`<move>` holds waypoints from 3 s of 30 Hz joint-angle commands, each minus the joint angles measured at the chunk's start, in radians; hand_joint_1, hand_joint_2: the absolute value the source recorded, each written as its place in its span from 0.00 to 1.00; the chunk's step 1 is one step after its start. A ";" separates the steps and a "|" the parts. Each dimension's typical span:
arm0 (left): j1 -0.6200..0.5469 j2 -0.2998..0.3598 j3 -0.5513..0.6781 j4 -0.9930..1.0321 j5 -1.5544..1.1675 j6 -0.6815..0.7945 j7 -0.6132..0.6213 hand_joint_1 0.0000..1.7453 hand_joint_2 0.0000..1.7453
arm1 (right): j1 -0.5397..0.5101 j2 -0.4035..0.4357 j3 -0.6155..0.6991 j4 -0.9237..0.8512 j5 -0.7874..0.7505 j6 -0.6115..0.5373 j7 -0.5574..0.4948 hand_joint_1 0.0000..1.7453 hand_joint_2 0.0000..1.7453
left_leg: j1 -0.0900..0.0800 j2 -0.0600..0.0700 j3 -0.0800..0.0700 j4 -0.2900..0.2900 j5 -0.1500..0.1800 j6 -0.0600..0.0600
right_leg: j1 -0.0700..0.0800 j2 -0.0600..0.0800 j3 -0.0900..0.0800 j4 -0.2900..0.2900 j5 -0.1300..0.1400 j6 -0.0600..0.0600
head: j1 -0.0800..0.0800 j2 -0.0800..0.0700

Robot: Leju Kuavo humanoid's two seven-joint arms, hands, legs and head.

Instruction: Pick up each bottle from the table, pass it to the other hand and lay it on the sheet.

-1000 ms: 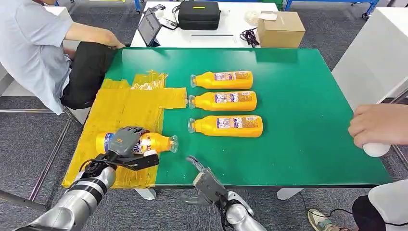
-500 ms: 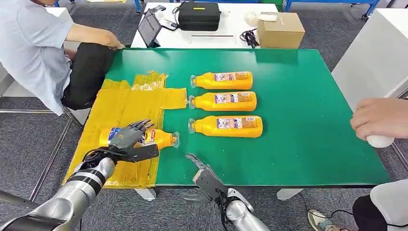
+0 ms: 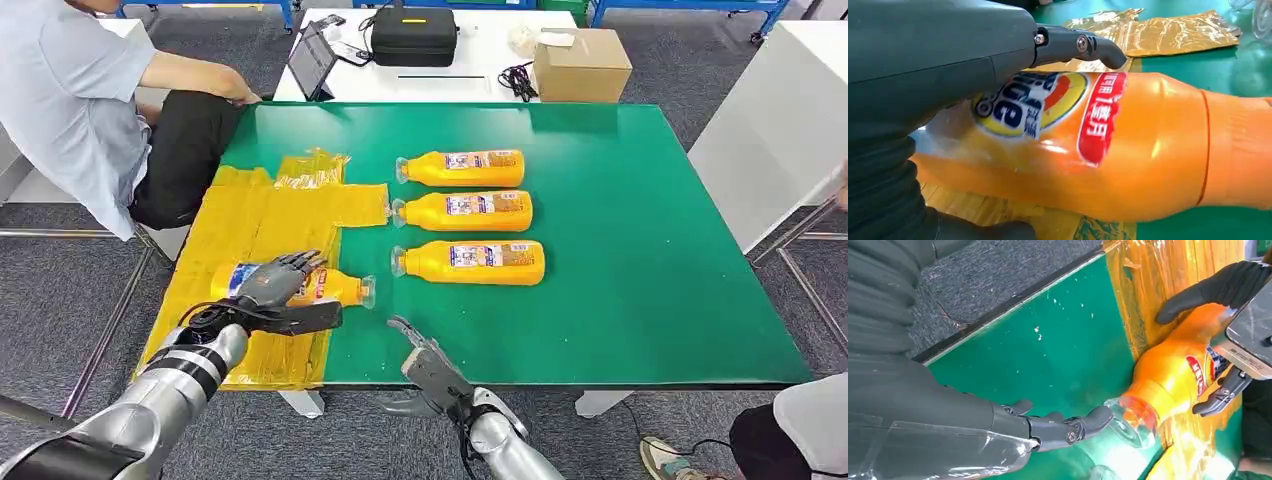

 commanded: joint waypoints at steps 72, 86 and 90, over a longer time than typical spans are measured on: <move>0.616 -0.214 0.024 -0.678 0.240 0.537 -0.369 0.00 1.00 | -0.133 -0.284 0.166 -0.321 0.813 -0.307 0.498 0.00 1.00 | 0.000 0.005 -0.019 0.001 0.000 0.000 | 0.001 0.002 -0.020 -0.001 0.002 -0.002 | -0.001 0.000; 0.627 -0.217 0.033 -0.686 0.232 0.537 -0.370 0.00 1.00 | -0.120 -0.301 0.197 -0.390 0.819 -0.303 0.498 0.00 1.00 | 0.000 0.005 -0.018 0.001 -0.001 0.000 | 0.001 0.002 -0.019 -0.001 0.002 -0.002 | 0.000 0.000; 0.626 -0.218 0.035 -0.684 0.234 0.537 -0.376 0.00 1.00 | -0.129 -0.302 0.200 -0.393 0.820 -0.302 0.505 0.00 1.00 | 0.000 0.004 -0.018 0.001 0.000 0.000 | 0.000 0.002 -0.020 -0.001 0.002 -0.002 | -0.001 0.000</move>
